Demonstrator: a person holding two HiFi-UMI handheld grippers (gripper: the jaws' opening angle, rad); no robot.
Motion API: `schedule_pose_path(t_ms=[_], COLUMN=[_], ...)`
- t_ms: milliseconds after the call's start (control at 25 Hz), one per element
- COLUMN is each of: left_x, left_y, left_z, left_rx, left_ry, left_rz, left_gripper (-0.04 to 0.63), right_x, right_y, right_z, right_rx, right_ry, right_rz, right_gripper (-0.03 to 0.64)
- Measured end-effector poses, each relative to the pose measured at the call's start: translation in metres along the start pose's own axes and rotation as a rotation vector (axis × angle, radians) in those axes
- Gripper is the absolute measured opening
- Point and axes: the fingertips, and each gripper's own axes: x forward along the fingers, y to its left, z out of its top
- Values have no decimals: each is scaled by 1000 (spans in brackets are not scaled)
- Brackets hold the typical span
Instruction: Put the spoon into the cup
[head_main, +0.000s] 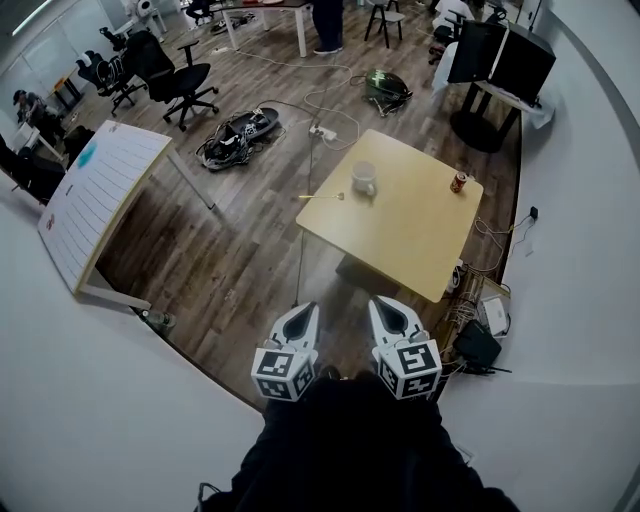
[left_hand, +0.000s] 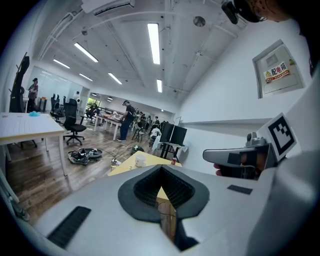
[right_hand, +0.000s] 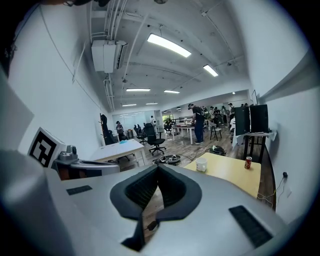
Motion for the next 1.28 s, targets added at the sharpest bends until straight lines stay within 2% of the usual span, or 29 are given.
schedule_pose_path(t_ms=[360,520,800,1040,1280], left_x=[-42,-54,-51,-17,26], left_y=[61,82,101,114,140], left_z=[-22,-35,-45,-44,-24], left_rx=[-61,-98,-135,-154,-161], left_ry=[6,15,43,61,59], left_rz=[88,122,132,122,138], left_gripper=[32,32,32,34,34], right_x=[36,44,56,86,140], right_y=[64,78,67,51,25], right_z=[-21,-33,-41,-45,-23], right_rx=[-22,-26,-2,9,15], right_ry=[59,90,128,156,143], right_rz=[90,107,70,75,96], right_gripper=[21,21,21,21,21])
